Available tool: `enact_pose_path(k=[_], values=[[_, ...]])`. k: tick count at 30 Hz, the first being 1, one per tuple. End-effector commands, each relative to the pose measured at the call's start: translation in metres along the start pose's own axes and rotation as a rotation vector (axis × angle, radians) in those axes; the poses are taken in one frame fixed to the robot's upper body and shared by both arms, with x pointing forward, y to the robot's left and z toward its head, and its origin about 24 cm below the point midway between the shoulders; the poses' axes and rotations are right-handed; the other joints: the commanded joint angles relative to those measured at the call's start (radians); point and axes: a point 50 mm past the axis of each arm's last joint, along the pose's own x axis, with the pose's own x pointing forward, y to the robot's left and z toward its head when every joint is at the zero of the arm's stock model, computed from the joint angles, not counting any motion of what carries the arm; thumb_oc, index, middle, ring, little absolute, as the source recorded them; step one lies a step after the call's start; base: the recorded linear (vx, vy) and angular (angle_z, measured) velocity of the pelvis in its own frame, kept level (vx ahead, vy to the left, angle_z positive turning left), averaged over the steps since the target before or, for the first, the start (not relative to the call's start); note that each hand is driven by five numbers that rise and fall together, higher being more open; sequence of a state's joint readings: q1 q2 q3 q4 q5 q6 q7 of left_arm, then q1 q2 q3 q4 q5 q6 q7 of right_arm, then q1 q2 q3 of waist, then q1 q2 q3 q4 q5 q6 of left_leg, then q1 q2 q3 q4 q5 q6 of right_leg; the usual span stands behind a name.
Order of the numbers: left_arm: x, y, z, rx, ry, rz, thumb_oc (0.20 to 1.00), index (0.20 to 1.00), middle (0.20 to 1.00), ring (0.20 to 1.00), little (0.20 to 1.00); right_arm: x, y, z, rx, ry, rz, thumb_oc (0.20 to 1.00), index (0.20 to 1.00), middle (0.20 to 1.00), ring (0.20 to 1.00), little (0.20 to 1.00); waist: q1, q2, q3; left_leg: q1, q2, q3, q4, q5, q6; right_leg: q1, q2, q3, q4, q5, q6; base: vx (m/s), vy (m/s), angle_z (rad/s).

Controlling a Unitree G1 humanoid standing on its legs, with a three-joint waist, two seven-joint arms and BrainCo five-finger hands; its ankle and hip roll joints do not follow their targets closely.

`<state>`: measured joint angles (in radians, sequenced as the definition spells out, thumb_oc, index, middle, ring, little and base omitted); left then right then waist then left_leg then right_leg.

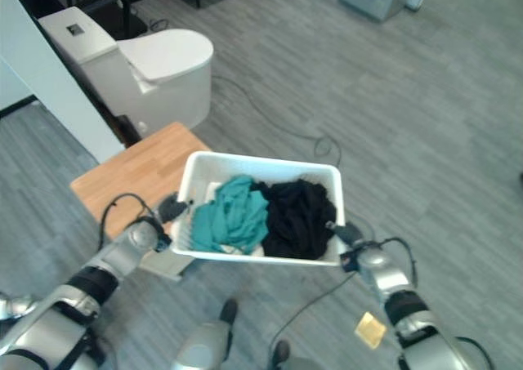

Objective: Grab the laundry basket,head to the washer,open it,put in the laundry and shut it.

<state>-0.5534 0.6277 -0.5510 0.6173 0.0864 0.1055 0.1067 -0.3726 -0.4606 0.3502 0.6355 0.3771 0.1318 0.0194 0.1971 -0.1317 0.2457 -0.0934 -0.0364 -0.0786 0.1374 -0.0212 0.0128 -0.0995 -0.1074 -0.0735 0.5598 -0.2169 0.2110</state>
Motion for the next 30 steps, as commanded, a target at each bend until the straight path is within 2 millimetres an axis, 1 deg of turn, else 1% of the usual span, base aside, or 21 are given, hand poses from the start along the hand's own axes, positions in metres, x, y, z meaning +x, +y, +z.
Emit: enact_pose_path(k=[1,2,3,5,6,7,9,12,14,15,16,17,18,19,21,22,25,26,27,28,30], values=[[0.0,0.025,0.016,-0.098,-0.094,0.142,0.2,0.2,0.2,0.2,0.2,0.001,-0.003,0.043,-0.006,-0.189,0.011,0.2,0.2,0.2,0.2,0.2,0.01,0.014,-0.07,-0.06,-0.053,0.023,0.017,-0.026,0.073,0.119,0.099,0.005,0.083,0.325,-0.015,0.52,0.131,-0.11],[-0.005,0.02,0.007,-0.12,-0.074,0.129,0.2,0.2,0.2,0.2,0.2,0.0,-0.002,0.037,0.002,-0.175,0.015,0.2,0.2,0.2,0.2,0.2,-0.014,0.059,-0.069,0.006,-0.023,-0.007,-0.015,-0.022,0.084,0.031,0.122,0.01,0.176,0.297,-0.027,0.55,0.075,-0.13],[-0.007,0.015,0.003,-0.124,-0.062,0.117,0.2,0.2,0.2,0.2,0.2,-0.002,-0.004,0.032,0.005,-0.165,0.013,0.2,0.2,0.2,0.2,0.2,-0.039,0.065,-0.07,0.047,-0.032,-0.043,-0.042,-0.021,0.088,-0.021,0.139,0.031,0.179,0.258,-0.048,0.79,0.041,-0.14],[-0.011,0.01,-0.004,-0.128,-0.039,0.094,0.2,0.2,0.2,0.2,0.2,-0.01,-0.015,0.018,0.03,-0.134,-0.016,0.2,0.2,0.2,0.2,0.2,-0.101,0.072,-0.07,0.117,-0.043,-0.123,-0.058,-0.021,0.077,-0.086,0.202,0.098,0.032,0.207,-0.07,0.59,-0.098,0.77],[-0.01,0.01,-0.003,-0.127,-0.043,0.093,0.2,0.2,0.2,0.2,0.2,-0.012,-0.019,0.017,0.036,-0.134,-0.027,0.2,0.2,0.2,0.2,0.2,-0.113,0.071,-0.075,0.13,-0.044,-0.143,-0.062,-0.03,0.065,-0.101,0.202,0.128,-0.069,0.172,-0.082,0.69,-0.201,1.43],[-0.008,0.006,0.003,-0.122,-0.061,0.085,0.2,0.2,0.2,0.2,0.2,-0.016,-0.029,0.014,0.054,-0.135,-0.061,0.2,0.2,0.2,0.2,0.2,-0.145,0.078,-0.081,0.186,-0.041,-0.21,-0.077,-0.054,0.044,-0.154,0.163,0.183,-0.304,0.195,-0.1,0.72,-0.238,1.34],[-0.005,0.004,0.007,-0.1,-0.067,0.084,0.2,0.2,0.2,0.2,0.2,-0.022,-0.038,0.006,0.078,-0.12,-0.09,0.2,0.2,0.2,0.2,0.2,-0.17,0.094,-0.077,0.239,-0.022,-0.269,-0.079,-0.086,0.024,-0.201,0.103,0.205,-0.457,0.27,-0.079,0.65,-0.241,1.14],[-0.002,0.003,0.007,-0.042,-0.054,0.099,0.2,0.2,0.2,0.2,0.2,-0.022,-0.038,0.001,0.083,-0.102,-0.099,0.2,0.2,0.2,0.2,0.2,-0.19,0.116,-0.079,0.331,0.029,-0.297,-0.072,-0.133,-0.005,-0.236,0.029,0.111,-0.576,0.332,-0.053,0.48,-0.21,0.97],[-0.003,0.004,0.002,-0.031,-0.041,0.103,0.2,0.2,0.2,0.2,0.2,-0.02,-0.037,-0.002,0.081,-0.09,-0.098,0.2,0.2,0.2,0.2,0.2,-0.194,0.116,-0.09,0.365,0.054,-0.296,-0.073,-0.136,-0.019,-0.213,0.02,0.061,-0.576,0.344,-0.049,0.44,-0.284,0.69],[-0.004,0.002,-0.003,-0.029,-0.027,0.094,0.2,0.2,0.2,0.2,0.2,-0.018,-0.034,-0.006,0.079,-0.067,-0.095,0.2,0.2,0.2,0.2,0.2,-0.198,0.096,-0.127,0.395,0.088,-0.283,-0.059,-0.115,-0.047,-0.172,0.006,0.02,-0.551,0.384,-0.049,0.54,-0.36,0.5],[-0.005,0.002,-0.003,-0.029,-0.026,0.094,0.2,0.2,0.2,0.2,0.2,-0.017,-0.033,-0.006,0.078,-0.066,-0.093,0.2,0.2,0.2,0.2,0.2,-0.197,0.104,-0.129,0.401,0.098,-0.279,-0.062,-0.12,-0.045,-0.167,0.015,0.017,-0.552,0.378,-0.049,0.54,-0.375,0.6],[-0.006,0.001,-0.005,-0.035,-0.026,0.088,0.2,0.2,0.2,0.2,0.2,-0.016,-0.031,-0.005,0.072,-0.068,-0.08,0.2,0.2,0.2,0.2,0.2,-0.199,0.109,-0.147,0.407,0.137,-0.258,-0.036,-0.091,-0.067,-0.147,0.029,-0.005,-0.544,0.38,-0.052,0.5,-0.38,0.45],[-0.006,-0.002,-0.006,-0.055,-0.017,0.081,0.2,0.2,0.2,0.2,0.2,-0.017,-0.032,-0.006,0.077,-0.06,-0.088,0.2,0.2,0.2,0.2,0.2,-0.211,0.11,-0.158,0.353,0.187,-0.225,0.106,0.065,-0.09,-0.107,0.07,0.006,-0.504,0.359,-0.08,0.59,-0.517,0.09],[-0.008,-0.002,-0.01,-0.078,-0.003,0.075,0.2,0.2,0.2,0.2,0.2,-0.019,-0.034,-0.008,0.097,-0.057,-0.094,0.2,0.2,0.2,0.2,0.2,-0.208,0.094,-0.15,0.267,0.201,-0.201,0.27,0.155,-0.08,-0.071,0.07,0.006,-0.504,0.349,-0.094,0.55,-0.583,-0.36],[-0.012,0.005,-0.017,-0.1,0.008,0.095,0.2,0.2,0.2,0.2,0.2,-0.019,-0.032,-0.007,0.115,-0.074,-0.093,0.2,0.2,0.2,0.2,0.2,-0.177,0.052,-0.128,0.169,0.231,-0.145,0.488,0.234,-0.037,-0.003,0.092,0.002,-0.522,0.337,-0.149,0.36,-0.576,-0.24],[-0.013,0.009,-0.017,-0.103,0.005,0.101,0.2,0.2,0.2,0.2,0.2,-0.019,-0.034,-0.004,0.112,-0.08,-0.1,0.2,0.2,0.2,0.2,0.2,-0.155,0.029,-0.104,0.095,0.229,-0.139,0.597,0.244,-0.019,0.031,0.1,0.016,-0.537,0.333,-0.17,0.19,-0.394,-0.07],[-0.014,0.012,-0.018,-0.122,0.009,0.109,0.2,0.2,0.2,0.2,0.2,-0.017,-0.034,0.0,0.106,-0.086,-0.108,0.2,0.2,0.2,0.2,0.2,-0.123,0.02,-0.078,-0.008,0.238,-0.1,0.676,0.203,-0.003,0.082,0.122,0.022,-0.569,0.319,-0.183,0.27,-0.334,-0.72],[-0.016,0.011,-0.02,-0.137,0.016,0.11,0.2,0.2,0.2,0.2,0.2,-0.016,-0.034,-0.001,0.096,-0.07,-0.108,0.2,0.2,0.2,0.2,0.2,-0.089,0.027,-0.049,-0.115,0.157,-0.081,0.71,0.129,-0.004,0.125,0.136,0.047,-0.584,0.304,-0.178,0.33,-0.072,-0.39],[-0.018,0.01,-0.024,-0.146,0.029,0.111,0.2,0.2,0.2,0.2,0.2,-0.016,-0.032,-0.001,0.094,-0.071,-0.099,0.2,0.2,0.2,0.2,0.2,-0.072,0.034,-0.046,-0.146,0.115,-0.073,0.678,0.106,-0.011,0.145,0.149,0.058,-0.592,0.294,-0.176,0.33,-0.092,-0.27],[-0.018,0.01,-0.024,-0.146,0.029,0.111,0.2,0.2,0.2,0.2,0.2,-0.016,-0.031,-0.001,0.094,-0.071,-0.099,0.2,0.2,0.2,0.2,0.2,-0.072,0.029,-0.048,-0.146,0.111,-0.069,0.671,0.113,-0.01,0.141,0.144,0.059,-0.593,0.296,-0.176,0.28,-0.008,-0.48],[-0.021,0.007,-0.03,-0.164,0.048,0.117,0.2,0.2,0.2,0.2,0.2,-0.016,-0.026,-0.003,0.085,-0.066,-0.074,0.2,0.2,0.2,0.2,0.2,-0.037,0.05,-0.054,-0.146,0.063,-0.044,0.509,0.066,-0.017,0.188,0.167,0.086,-0.608,0.265,-0.169,0.43,0.004,-1.14]])
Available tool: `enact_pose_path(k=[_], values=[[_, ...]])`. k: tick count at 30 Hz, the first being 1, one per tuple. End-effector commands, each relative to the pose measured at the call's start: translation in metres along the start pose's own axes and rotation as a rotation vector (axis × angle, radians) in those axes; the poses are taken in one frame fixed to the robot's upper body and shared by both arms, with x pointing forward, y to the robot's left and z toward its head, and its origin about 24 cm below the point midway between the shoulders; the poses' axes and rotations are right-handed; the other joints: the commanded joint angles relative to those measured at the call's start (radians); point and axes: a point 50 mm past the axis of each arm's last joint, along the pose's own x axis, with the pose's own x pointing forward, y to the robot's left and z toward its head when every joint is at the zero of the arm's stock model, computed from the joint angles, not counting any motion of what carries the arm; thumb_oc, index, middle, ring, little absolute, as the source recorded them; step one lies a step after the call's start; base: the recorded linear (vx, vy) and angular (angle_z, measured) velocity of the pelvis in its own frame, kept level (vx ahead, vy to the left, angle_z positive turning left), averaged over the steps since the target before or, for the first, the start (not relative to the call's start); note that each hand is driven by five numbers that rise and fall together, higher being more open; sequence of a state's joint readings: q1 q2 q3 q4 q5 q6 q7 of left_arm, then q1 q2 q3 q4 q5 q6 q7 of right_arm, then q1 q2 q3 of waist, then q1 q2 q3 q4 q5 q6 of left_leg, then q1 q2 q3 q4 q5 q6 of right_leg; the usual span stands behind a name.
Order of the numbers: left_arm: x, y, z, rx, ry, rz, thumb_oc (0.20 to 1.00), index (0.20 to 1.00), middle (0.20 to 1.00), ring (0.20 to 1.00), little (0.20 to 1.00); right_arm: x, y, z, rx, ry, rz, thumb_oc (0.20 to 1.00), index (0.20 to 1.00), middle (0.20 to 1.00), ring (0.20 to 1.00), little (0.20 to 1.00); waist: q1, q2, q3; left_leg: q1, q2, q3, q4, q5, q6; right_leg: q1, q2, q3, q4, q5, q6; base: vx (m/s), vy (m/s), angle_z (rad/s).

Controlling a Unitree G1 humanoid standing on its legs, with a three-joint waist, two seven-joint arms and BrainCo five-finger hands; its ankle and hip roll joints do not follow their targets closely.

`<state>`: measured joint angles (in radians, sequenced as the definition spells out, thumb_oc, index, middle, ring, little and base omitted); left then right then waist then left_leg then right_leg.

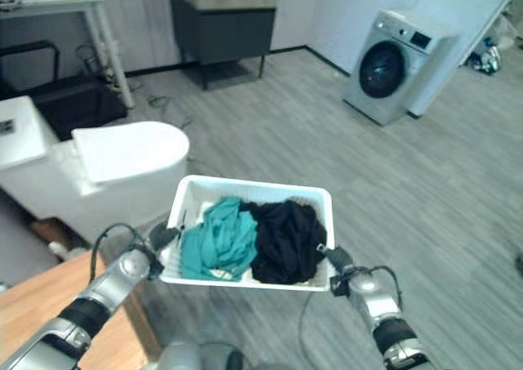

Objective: Grab the laundry basket,head to the washer,open it,put in the laundry and shut it.

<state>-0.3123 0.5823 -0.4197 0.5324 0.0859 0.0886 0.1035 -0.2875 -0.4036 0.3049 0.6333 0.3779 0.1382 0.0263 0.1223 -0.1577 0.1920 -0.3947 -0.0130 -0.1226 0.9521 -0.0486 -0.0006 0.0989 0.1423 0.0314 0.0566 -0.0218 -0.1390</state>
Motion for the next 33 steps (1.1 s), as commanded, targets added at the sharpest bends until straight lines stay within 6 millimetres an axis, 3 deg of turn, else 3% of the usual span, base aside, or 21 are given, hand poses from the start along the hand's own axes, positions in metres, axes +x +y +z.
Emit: enact_pose_path(k=[1,2,3,4,5,6,9,10,11,13,14,15,16,18,19,21,23,24,27,31,33], values=[[0.009,0.046,0.018,-0.036,-0.06,0.169,0.2,0.2,0.2,0.2,0.2,-0.01,-0.035,0.023,-0.009,-0.116,-0.08,0.2,0.2,0.2,0.2,0.2,0.058,0.088,-0.012,0.166,0.001,-0.008,-0.472,0.079,-0.004,0.01,-0.071,-0.006,-0.102,0.045,0.179,0.54,-0.019,-1.24],[0.011,0.042,0.019,-0.039,-0.059,0.161,0.2,0.2,0.2,0.2,0.2,-0.009,-0.034,0.02,-0.014,-0.105,-0.081,0.2,0.2,0.2,0.2,0.2,0.07,0.089,-0.007,0.173,-0.033,-0.019,-0.53,0.088,-0.006,0.026,-0.066,-0.002,-0.097,0.033,0.174,0.83,-0.049,-0.77],[0.013,0.04,0.019,-0.029,-0.058,0.15,0.2,0.2,0.2,0.2,0.2,-0.004,-0.024,0.017,-0.022,-0.093,-0.058,0.2,0.2,0.2,0.2,0.2,0.101,0.102,-0.023,0.144,-0.119,-0.024,-0.668,0.113,-0.008,0.085,-0.028,0.013,-0.087,-0.011,0.164,0.58,-0.042,-0.58],[0.013,0.04,0.019,-0.029,-0.057,0.149,0.2,0.2,0.2,0.2,0.2,-0.004,-0.024,0.017,-0.021,-0.093,-0.057,0.2,0.2,0.2,0.2,0.2,0.103,0.099,-0.021,0.151,-0.121,-0.021,-0.676,0.116,-0.007,0.087,-0.032,0.015,-0.086,-0.014,0.165,0.72,-0.004,-0.24],[0.011,0.042,0.017,-0.037,-0.058,0.149,0.2,0.2,0.2,0.2,0.2,-0.002,-0.017,0.019,-0.027,-0.103,-0.033,0.2,0.2,0.2,0.2,0.2,0.13,0.109,-0.041,0.149,-0.121,0.018,-0.803,0.162,-0.003,0.119,-0.009,0.024,-0.082,-0.043,0.159,0.45,0.034,0.02],[0.009,0.043,0.013,-0.041,-0.05,0.15,0.2,0.2,0.2,0.2,0.2,-0.001,-0.013,0.017,-0.025,-0.101,-0.026,0.2,0.2,0.2,0.2,0.2,0.149,0.107,-0.047,0.148,-0.123,0.046,-0.845,0.197,-0.003,0.136,-0.002,0.037,-0.071,-0.052,0.156,0.57,0.053,-0.2],[0.003,0.049,0.003,-0.046,-0.033,0.162,0.2,0.2,0.2,0.2,0.2,-0.002,-0.01,0.016,-0.014,-0.102,-0.014,0.2,0.2,0.2,0.2,0.2,0.162,0.097,-0.082,0.144,-0.116,0.166,-0.901,0.2,0.011,0.186,0.01,0.06,-0.057,-0.073,0.166,0.42,0.067,-0.39],[0.003,0.049,0.002,-0.045,-0.032,0.161,0.2,0.2,0.2,0.2,0.2,-0.002,-0.01,0.015,-0.014,-0.101,-0.013,0.2,0.2,0.2,0.2,0.2,0.167,0.096,-0.083,0.147,-0.115,0.171,-0.904,0.2,0.011,0.187,0.008,0.065,-0.057,-0.074,0.166,0.52,0.107,-0.34],[0.002,0.052,-0.002,-0.027,-0.018,0.168,0.2,0.2,0.2,0.2,0.2,-0.002,-0.008,0.01,0.013,-0.097,-0.019,0.2,0.2,0.2,0.2,0.2,0.172,0.057,-0.105,0.19,-0.124,0.196,-0.91,0.175,0.05,0.189,-0.014,0.067,0.029,-0.035,0.203,0.45,0.079,-0.5],[0.002,0.058,-0.002,-0.015,-0.016,0.187,0.2,0.2,0.2,0.2,0.2,-0.002,-0.008,0.008,0.005,-0.083,-0.013,0.2,0.2,0.2,0.2,0.2,0.172,0.033,-0.107,0.219,-0.124,0.188,-0.892,0.137,0.067,0.136,-0.023,0.05,0.222,0.088,0.316,0.4,0.073,-0.42],[0.002,0.059,-0.002,-0.015,-0.017,0.188,0.2,0.2,0.2,0.2,0.2,-0.002,-0.008,0.008,0.005,-0.084,-0.014,0.2,0.2,0.2,0.2,0.2,0.174,0.035,-0.111,0.214,-0.119,0.19,-0.892,0.14,0.066,0.13,-0.019,0.052,0.222,0.092,0.316,0.26,0.043,-0.3],[0.003,0.061,0.002,-0.013,-0.03,0.192,0.2,0.2,0.2,0.2,0.2,-0.001,-0.009,0.009,-0.005,-0.084,-0.012,0.2,0.2,0.2,0.2,0.2,0.161,0.042,-0.105,0.239,-0.102,0.191,-0.883,0.118,0.07,0.083,-0.026,0.032,0.343,0.149,0.374,0.39,0.051,-0.37],[0.005,0.061,0.01,-0.004,-0.055,0.191,0.2,0.2,0.2,0.2,0.2,-0.002,-0.012,0.012,-0.013,-0.096,-0.02,0.2,0.2,0.2,0.2,0.2,0.117,0.07,-0.091,0.3,-0.068,0.168,-0.873,0.079,0.086,0.021,-0.032,-0.007,0.564,0.195,0.401,0.5,0.112,-0.31],[0.007,0.059,0.013,-0.004,-0.061,0.187,0.2,0.2,0.2,0.2,0.2,-0.006,-0.021,0.013,-0.005,-0.106,-0.049,0.2,0.2,0.2,0.2,0.2,0.075,0.108,-0.08,0.359,-0.052,0.126,-0.879,0.055,0.103,-0.081,-0.006,-0.028,0.716,0.153,0.397,0.43,0.16,0.07],[0.008,0.058,0.017,-0.004,-0.068,0.186,0.2,0.2,0.2,0.2,0.2,-0.008,-0.025,0.01,0.008,-0.11,-0.07,0.2,0.2,0.2,0.2,0.2,0.051,0.12,-0.065,0.392,-0.047,0.104,-0.879,0.048,0.104,-0.136,-0.018,-0.042,0.764,0.125,0.378,0.39,0.113,0.4],[0.011,0.054,0.022,-0.009,-0.077,0.175,0.2,0.2,0.2,0.2,0.2,-0.014,-0.037,0.007,0.03,-0.117,-0.119,0.2,0.2,0.2,0.2,0.2,0.005,0.141,-0.053,0.44,-0.032,0.063,-0.885,0.044,0.09,-0.216,-0.093,-0.063,0.683,0.058,0.309,0.42,0.04,0.6],[0.013,0.05,0.028,-0.002,-0.095,0.157,0.2,0.2,0.2,0.2,0.2,-0.02,-0.047,0.004,0.039,-0.117,-0.16,0.2,0.2,0.2,0.2,0.2,-0.03,0.145,-0.052,0.473,-0.03,0.03,-0.877,0.03,0.073,-0.239,-0.139,-0.078,0.542,0.038,0.279,0.39,-0.035,1.09],[0.016,0.047,0.033,0.01,-0.103,0.147,0.2,0.2,0.2,0.2,0.2,-0.023,-0.053,0.001,0.043,-0.109,-0.183,0.2,0.2,0.2,0.2,0.2,-0.051,0.139,-0.05,0.495,-0.032,0.005,-0.864,0.004,0.057,-0.238,-0.163,-0.085,0.395,0.024,0.265,0.37,-0.11,1.12],[0.019,0.047,0.032,0.029,-0.088,0.152,0.2,0.2,0.2,0.2,0.2,-0.023,-0.061,0.002,0.046,-0.1,-0.205,0.2,0.2,0.2,0.2,0.2,-0.073,0.141,-0.061,0.58,-0.001,-0.016,-0.875,-0.073,0.02,-0.252,-0.241,-0.143,0.048,0.075,0.285,0.48,-0.195,0.74],[0.017,0.05,0.022,0.046,-0.054,0.181,0.2,0.2,0.2,0.2,0.2,-0.021,-0.06,0.0,0.044,-0.083,-0.2,0.2,0.2,0.2,0.2,0.2,-0.086,0.16,-0.06,0.701,0.055,0.001,-0.905,-0.122,-0.005,-0.318,-0.272,-0.199,-0.129,0.149,0.328,0.49,-0.196,0.25],[0.018,0.051,0.023,0.072,-0.057,0.177,0.2,0.2,0.2,0.2,0.2,-0.022,-0.059,-0.001,0.024,-0.078,-0.187,0.2,0.2,0.2,0.2,0.2,-0.105,0.135,-0.096,0.738,0.078,-0.013,-0.898,-0.112,-0.03,-0.304,-0.256,-0.158,-0.106,0.192,0.326,0.66,-0.374,0.12]])
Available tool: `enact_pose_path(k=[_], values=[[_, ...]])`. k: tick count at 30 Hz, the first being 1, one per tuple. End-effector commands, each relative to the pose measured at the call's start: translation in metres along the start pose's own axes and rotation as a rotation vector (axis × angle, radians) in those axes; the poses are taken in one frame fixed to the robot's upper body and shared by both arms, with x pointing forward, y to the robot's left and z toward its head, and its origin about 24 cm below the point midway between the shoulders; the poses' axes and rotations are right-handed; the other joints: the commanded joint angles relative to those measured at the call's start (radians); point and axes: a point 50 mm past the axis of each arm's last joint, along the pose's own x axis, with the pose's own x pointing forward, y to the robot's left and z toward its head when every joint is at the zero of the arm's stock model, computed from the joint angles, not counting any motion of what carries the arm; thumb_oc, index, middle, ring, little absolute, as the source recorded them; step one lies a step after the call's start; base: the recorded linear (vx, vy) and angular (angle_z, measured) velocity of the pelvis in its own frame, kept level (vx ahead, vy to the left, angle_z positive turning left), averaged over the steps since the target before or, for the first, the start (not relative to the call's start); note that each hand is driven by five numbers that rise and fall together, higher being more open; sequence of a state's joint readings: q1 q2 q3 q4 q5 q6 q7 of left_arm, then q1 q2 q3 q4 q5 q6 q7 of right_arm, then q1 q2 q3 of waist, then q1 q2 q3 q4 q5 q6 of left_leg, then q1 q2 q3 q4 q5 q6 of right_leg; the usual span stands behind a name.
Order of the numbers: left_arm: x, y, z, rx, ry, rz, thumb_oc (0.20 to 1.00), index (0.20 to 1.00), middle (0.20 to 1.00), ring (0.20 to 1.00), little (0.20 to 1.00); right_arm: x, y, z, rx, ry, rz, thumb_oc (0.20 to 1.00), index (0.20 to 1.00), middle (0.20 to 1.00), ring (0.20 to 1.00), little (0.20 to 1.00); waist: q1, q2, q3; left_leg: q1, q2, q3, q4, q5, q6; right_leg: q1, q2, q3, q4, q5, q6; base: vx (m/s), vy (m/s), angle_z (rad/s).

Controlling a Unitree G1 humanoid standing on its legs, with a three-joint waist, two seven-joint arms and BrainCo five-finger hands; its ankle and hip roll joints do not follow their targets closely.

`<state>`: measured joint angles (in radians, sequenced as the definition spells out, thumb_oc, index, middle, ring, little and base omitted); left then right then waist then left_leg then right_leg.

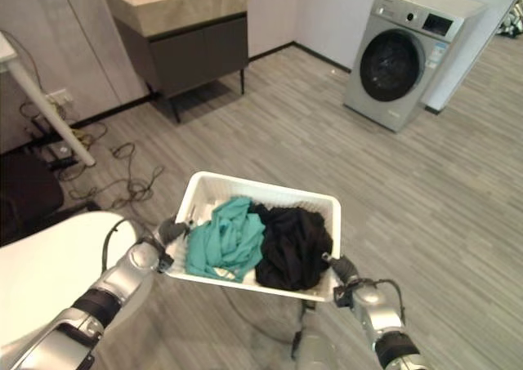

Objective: Grab the laundry basket,head to the washer,open it,put in the laundry and shut it.

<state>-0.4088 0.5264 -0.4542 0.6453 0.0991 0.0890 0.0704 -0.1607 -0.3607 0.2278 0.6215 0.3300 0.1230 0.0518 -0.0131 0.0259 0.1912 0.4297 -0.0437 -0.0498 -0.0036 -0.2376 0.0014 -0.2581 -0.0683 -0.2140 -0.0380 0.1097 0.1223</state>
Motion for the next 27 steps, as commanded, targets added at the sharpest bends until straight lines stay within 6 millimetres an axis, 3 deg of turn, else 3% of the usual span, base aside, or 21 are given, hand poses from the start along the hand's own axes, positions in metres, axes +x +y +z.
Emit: enact_pose_path(k=[1,2,4,5,6,7,8,9,10,12,13,14,15,17,18,20,22,24,26,27], values=[[0.003,0.057,0.017,0.068,-0.083,0.216,0.2,0.2,0.2,0.2,0.2,-0.013,-0.063,0.043,-0.034,-0.164,-0.183,0.2,0.2,0.2,0.2,0.2,0.008,-0.051,-0.118,-0.084,0.155,-0.102,0.107,0.108,-0.056,0.063,-0.019,0.12,0.047,0.08,0.052,0.72,-0.538,0.35],[0.003,0.052,0.017,0.048,-0.087,0.205,0.2,0.2,0.2,0.2,0.2,-0.015,-0.062,0.045,-0.043,-0.183,-0.172,0.2,0.2,0.2,0.2,0.2,-0.008,-0.033,-0.127,-0.105,0.22,-0.101,0.226,0.226,-0.081,0.091,0.027,0.113,0.081,0.052,0.022,0.71,-0.576,0.46],[0.001,0.053,0.015,0.024,-0.087,0.199,0.2,0.2,0.2,0.2,0.2,-0.018,-0.063,0.047,-0.039,-0.199,-0.173,0.2,0.2,0.2,0.2,0.2,0.0,-0.06,-0.118,-0.209,0.272,-0.093,0.468,0.39,-0.063,0.149,0.042,0.105,0.091,0.021,-0.026,0.47,-0.475,0.46],[-0.001,0.055,0.014,0.017,-0.09,0.202,0.2,0.2,0.2,0.2,0.2,-0.017,-0.061,0.049,-0.044,-0.208,-0.165,0.2,0.2,0.2,0.2,0.2,0.014,-0.076,-0.108,-0.268,0.292,-0.076,0.576,0.418,-0.042,0.182,0.053,0.098,0.083,0.008,-0.052,0.23,-0.294,0.11],[-0.002,0.056,0.014,0.018,-0.089,0.202,0.2,0.2,0.2,0.2,0.2,-0.017,-0.06,0.049,-0.043,-0.208,-0.164,0.2,0.2,0.2,0.2,0.2,0.014,-0.074,-0.108,-0.275,0.294,-0.079,0.59,0.412,-0.042,0.181,0.055,0.098,0.082,0.01,-0.052,0.2,-0.339,0.09],[-0.003,0.058,0.012,0.012,-0.086,0.211,0.2,0.2,0.2,0.2,0.2,-0.018,-0.061,0.051,-0.057,-0.213,-0.17,0.2,0.2,0.2,0.2,0.2,0.034,-0.093,-0.094,-0.326,0.296,-0.08,0.692,0.444,-0.023,0.214,0.069,0.109,0.072,-0.003,-0.082,0.36,-0.497,-0.31],[-0.004,0.061,0.013,-0.002,-0.084,0.217,0.2,0.2,0.2,0.2,0.2,-0.02,-0.064,0.057,-0.064,-0.23,-0.193,0.2,0.2,0.2,0.2,0.2,0.073,-0.122,-0.04,-0.534,0.263,-0.094,0.839,0.382,0.019,0.294,0.105,0.163,0.045,-0.035,-0.117,0.36,-0.497,-0.32],[-0.004,0.061,0.014,-0.001,-0.085,0.217,0.2,0.2,0.2,0.2,0.2,-0.02,-0.065,0.057,-0.063,-0.231,-0.194,0.2,0.2,0.2,0.2,0.2,0.071,-0.125,-0.041,-0.541,0.259,-0.096,0.842,0.384,0.021,0.29,0.102,0.161,0.044,-0.033,-0.116,0.46,-0.322,-0.49],[-0.004,0.059,0.014,-0.011,-0.083,0.214,0.2,0.2,0.2,0.2,0.2,-0.023,-0.069,0.056,-0.081,-0.22,-0.211,0.2,0.2,0.2,0.2,0.2,0.092,-0.123,-0.016,-0.651,0.141,-0.11,0.82,0.323,0.024,0.335,0.117,0.198,0.034,-0.056,-0.11,0.33,-0.001,-0.22],[-0.005,0.058,0.012,-0.016,-0.083,0.215,0.2,0.2,0.2,0.2,0.2,-0.023,-0.071,0.055,-0.096,-0.214,-0.223,0.2,0.2,0.2,0.2,0.2,0.12,-0.109,-0.009,-0.701,0.058,-0.102,0.676,0.296,0.009,0.372,0.141,0.219,0.033,-0.084,-0.1,0.54,0.019,-0.59],[-0.005,0.057,0.014,-0.012,-0.091,0.212,0.2,0.2,0.2,0.2,0.2,-0.022,-0.072,0.052,-0.104,-0.205,-0.233,0.2,0.2,0.2,0.2,0.2,0.144,-0.086,-0.013,-0.696,0.013,-0.075,0.382,0.311,-0.007,0.408,0.167,0.226,0.034,-0.129,-0.094,0.46,0.03,-0.61],[-0.005,0.057,0.014,-0.013,-0.092,0.213,0.2,0.2,0.2,0.2,0.2,-0.022,-0.073,0.052,-0.104,-0.206,-0.234,0.2,0.2,0.2,0.2,0.2,0.145,-0.09,-0.012,-0.688,0.01,-0.073,0.359,0.328,-0.008,0.405,0.163,0.227,0.035,-0.125,-0.094,0.51,0.048,-0.56],[-0.004,0.056,0.014,-0.007,-0.089,0.207,0.2,0.2,0.2,0.2,0.2,-0.021,-0.072,0.049,-0.106,-0.195,-0.237,0.2,0.2,0.2,0.2,0.2,0.162,-0.077,-0.023,-0.677,-0.011,-0.079,0.22,0.354,-0.013,0.429,0.18,0.237,0.036,-0.146,-0.094,0.38,0.026,-0.3],[-0.004,0.056,0.013,0.006,-0.092,0.198,0.2,0.2,0.2,0.2,0.2,-0.019,-0.07,0.046,-0.105,-0.187,-0.233,0.2,0.2,0.2,0.2,0.2,0.182,-0.058,-0.034,-0.699,-0.034,-0.07,0.064,0.392,-0.016,0.476,0.208,0.264,0.04,-0.19,-0.099,0.43,0.043,-0.31],[-0.004,0.056,0.013,0.006,-0.092,0.198,0.2,0.2,0.2,0.2,0.2,-0.019,-0.07,0.046,-0.105,-0.186,-0.233,0.2,0.2,0.2,0.2,0.2,0.184,-0.06,-0.033,-0.692,-0.035,-0.067,0.053,0.397,-0.015,0.478,0.205,0.266,0.041,-0.192,-0.099,0.49,0.061,-0.48],[-0.004,0.055,0.014,0.019,-0.099,0.187,0.2,0.2,0.2,0.2,0.2,-0.013,-0.063,0.041,-0.107,-0.168,-0.216,0.2,0.2,0.2,0.2,0.2,0.206,-0.052,-0.045,-0.731,-0.052,0.021,0.052,0.412,-0.02,0.542,0.216,0.292,0.062,-0.241,-0.108,0.56,0.087,-0.55],[-0.003,0.053,0.012,0.013,-0.083,0.179,0.2,0.2,0.2,0.2,0.2,-0.011,-0.062,0.034,-0.096,-0.132,-0.221,0.2,0.2,0.2,0.2,0.2,0.211,-0.063,-0.081,-0.661,-0.042,0.032,0.024,0.413,0.018,0.556,0.208,0.307,0.126,-0.286,-0.105,0.53,0.111,-0.55],[-0.001,0.054,0.011,0.029,-0.076,0.178,0.2,0.2,0.2,0.2,0.2,-0.009,-0.057,0.032,-0.072,-0.132,-0.209,0.2,0.2,0.2,0.2,0.2,0.218,-0.101,-0.105,-0.636,-0.055,-0.002,0.058,0.388,0.037,0.543,0.196,0.324,0.233,-0.254,-0.066,0.5,0.075,-0.7],[-0.003,0.061,0.003,0.039,-0.049,0.204,0.2,0.2,0.2,0.2,0.2,-0.006,-0.055,0.03,-0.063,-0.12,-0.2,0.2,0.2,0.2,0.2,0.2,0.228,-0.116,-0.109,-0.592,-0.05,-0.002,0.076,0.339,0.052,0.467,0.172,0.325,0.446,-0.098,0.038,0.42,0.082,-0.41],[-0.004,0.064,0.001,0.04,-0.049,0.212,0.2,0.2,0.2,0.2,0.2,-0.004,-0.054,0.033,-0.063,-0.128,-0.2,0.2,0.2,0.2,0.2,0.2,0.228,-0.102,-0.103,-0.559,-0.03,0.006,0.076,0.321,0.059,0.415,0.16,0.303,0.57,-0.034,0.078,0.34,0.112,-0.45]])
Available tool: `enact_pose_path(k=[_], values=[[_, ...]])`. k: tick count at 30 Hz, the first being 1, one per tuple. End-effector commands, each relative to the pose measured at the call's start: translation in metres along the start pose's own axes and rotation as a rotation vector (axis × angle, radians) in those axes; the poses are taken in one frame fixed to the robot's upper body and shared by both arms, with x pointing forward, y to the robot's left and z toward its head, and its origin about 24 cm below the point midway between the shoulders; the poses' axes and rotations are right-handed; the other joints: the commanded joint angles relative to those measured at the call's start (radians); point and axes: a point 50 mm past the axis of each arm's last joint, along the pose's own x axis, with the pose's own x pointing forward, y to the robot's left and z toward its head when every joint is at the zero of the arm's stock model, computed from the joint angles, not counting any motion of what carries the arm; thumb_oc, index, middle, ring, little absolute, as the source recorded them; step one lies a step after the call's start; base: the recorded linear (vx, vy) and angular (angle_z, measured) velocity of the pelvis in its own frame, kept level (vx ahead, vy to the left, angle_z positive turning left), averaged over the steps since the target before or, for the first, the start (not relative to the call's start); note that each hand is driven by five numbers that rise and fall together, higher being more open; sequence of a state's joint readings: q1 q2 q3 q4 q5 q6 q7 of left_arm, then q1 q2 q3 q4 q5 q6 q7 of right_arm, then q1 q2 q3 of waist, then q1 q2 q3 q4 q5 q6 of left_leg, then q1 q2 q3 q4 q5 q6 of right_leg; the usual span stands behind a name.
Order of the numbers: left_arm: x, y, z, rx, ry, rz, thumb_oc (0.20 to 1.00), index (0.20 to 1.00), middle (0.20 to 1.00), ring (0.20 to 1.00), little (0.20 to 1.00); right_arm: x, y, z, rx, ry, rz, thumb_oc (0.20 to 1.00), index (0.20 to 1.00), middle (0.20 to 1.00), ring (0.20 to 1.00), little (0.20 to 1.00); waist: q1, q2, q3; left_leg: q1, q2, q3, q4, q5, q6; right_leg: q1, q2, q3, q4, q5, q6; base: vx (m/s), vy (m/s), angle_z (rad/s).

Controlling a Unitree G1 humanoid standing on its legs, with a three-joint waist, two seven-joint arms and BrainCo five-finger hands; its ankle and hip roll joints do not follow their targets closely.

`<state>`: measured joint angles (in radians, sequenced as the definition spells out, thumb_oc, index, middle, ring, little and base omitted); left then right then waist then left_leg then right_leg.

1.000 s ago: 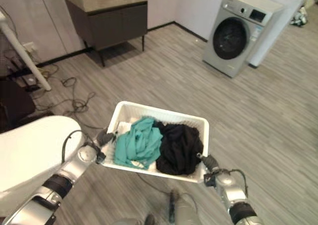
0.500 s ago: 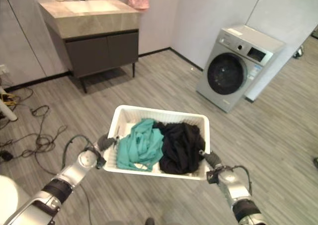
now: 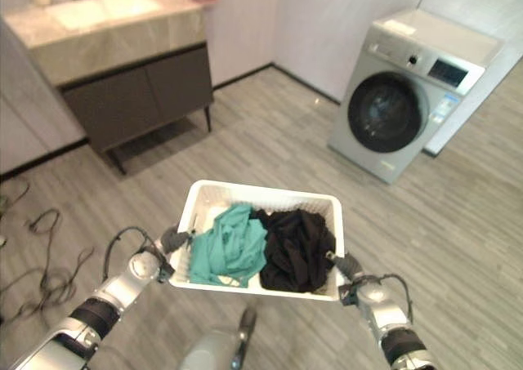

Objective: Grab the laundry basket,head to the washer,open it,put in the laundry and shut it.

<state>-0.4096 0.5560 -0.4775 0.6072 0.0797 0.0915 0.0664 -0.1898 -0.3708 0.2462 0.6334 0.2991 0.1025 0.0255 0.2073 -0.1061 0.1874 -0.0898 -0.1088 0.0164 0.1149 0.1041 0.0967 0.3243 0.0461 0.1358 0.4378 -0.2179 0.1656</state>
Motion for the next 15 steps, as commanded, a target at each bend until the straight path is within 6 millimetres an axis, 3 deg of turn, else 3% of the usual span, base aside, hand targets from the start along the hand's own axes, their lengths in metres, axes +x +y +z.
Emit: enact_pose_path(k=[1,3,5,8,10,11,12,13,15], values=[[-0.004,0.061,-0.003,0.026,-0.028,0.224,0.2,0.2,0.2,0.2,0.2,-0.004,-0.053,0.025,-0.009,-0.099,-0.173,0.2,0.2,0.2,0.2,0.2,0.004,0.048,-0.095,-0.013,0.052,-0.058,-0.045,-0.033,-0.027,-0.201,0.04,-0.082,0.179,0.322,0.052,0.27,0.145,-0.6],[-0.002,0.063,0.001,0.028,-0.039,0.237,0.2,0.2,0.2,0.2,0.2,-0.002,-0.05,0.03,-0.008,-0.116,-0.169,0.2,0.2,0.2,0.2,0.2,-0.025,0.093,-0.07,0.054,0.074,-0.077,-0.048,-0.057,-0.002,-0.319,0.025,-0.163,0.409,0.318,0.041,0.27,0.178,-0.43],[-0.002,0.068,0.002,0.03,-0.04,0.255,0.2,0.2,0.2,0.2,0.2,-0.004,-0.054,0.027,-0.004,-0.108,-0.181,0.2,0.2,0.2,0.2,0.2,-0.035,0.113,-0.07,0.105,0.08,-0.102,-0.067,-0.075,0.006,-0.392,-0.013,-0.199,0.415,0.267,0.007,0.36,0.127,-0.08],[-0.001,0.069,0.008,0.026,-0.064,0.253,0.2,0.2,0.2,0.2,0.2,-0.008,-0.064,0.025,-0.013,-0.105,-0.206,0.2,0.2,0.2,0.2,0.2,-0.073,0.111,-0.056,0.161,0.068,-0.137,-0.073,-0.102,-0.001,-0.466,-0.041,-0.195,0.237,0.221,-0.027,0.36,0.0,0.07],[0.001,0.07,0.014,0.026,-0.086,0.26,0.2,0.2,0.2,0.2,0.2,-0.012,-0.072,0.025,-0.007,-0.114,-0.223,0.2,0.2,0.2,0.2,0.2,-0.094,0.1,-0.046,0.194,0.064,-0.172,-0.057,-0.151,-0.024,-0.466,-0.071,-0.169,0.001,0.194,-0.033,0.42,-0.151,0.52],[0.002,0.07,0.018,0.024,-0.094,0.259,0.2,0.2,0.2,0.2,0.2,-0.014,-0.072,0.026,-0.004,-0.124,-0.219,0.2,0.2,0.2,0.2,0.2,-0.103,0.095,-0.047,0.204,0.064,-0.196,-0.056,-0.171,-0.035,-0.486,-0.09,-0.134,-0.119,0.206,-0.034,0.3,-0.144,0.64],[0.002,0.069,0.018,0.024,-0.095,0.257,0.2,0.2,0.2,0.2,0.2,-0.014,-0.073,0.026,-0.004,-0.123,-0.22,0.2,0.2,0.2,0.2,0.2,-0.106,0.1,-0.048,0.206,0.069,-0.199,-0.054,-0.176,-0.035,-0.475,-0.087,-0.14,-0.132,0.208,-0.034,0.38,-0.205,0.61],[0.005,0.068,0.02,0.028,-0.094,0.263,0.2,0.2,0.2,0.2,0.2,-0.015,-0.074,0.028,0.012,-0.141,-0.227,0.2,0.2,0.2,0.2,0.2,-0.123,0.095,-0.045,0.229,0.07,-0.242,-0.043,-0.216,-0.046,-0.497,-0.121,-0.06,-0.282,0.252,-0.021,0.39,-0.205,0.5],[0.007,0.065,0.023,0.04,-0.1,0.269,0.2,0.2,0.2,0.2,0.2,-0.016,-0.076,0.027,0.023,-0.141,-0.235,0.2,0.2,0.2,0.2,0.2,-0.135,0.098,-0.04,0.263,0.086,-0.266,-0.03,-0.25,-0.055,-0.532,-0.166,-0.041,-0.369,0.319,0.002,0.38,-0.216,0.59]])
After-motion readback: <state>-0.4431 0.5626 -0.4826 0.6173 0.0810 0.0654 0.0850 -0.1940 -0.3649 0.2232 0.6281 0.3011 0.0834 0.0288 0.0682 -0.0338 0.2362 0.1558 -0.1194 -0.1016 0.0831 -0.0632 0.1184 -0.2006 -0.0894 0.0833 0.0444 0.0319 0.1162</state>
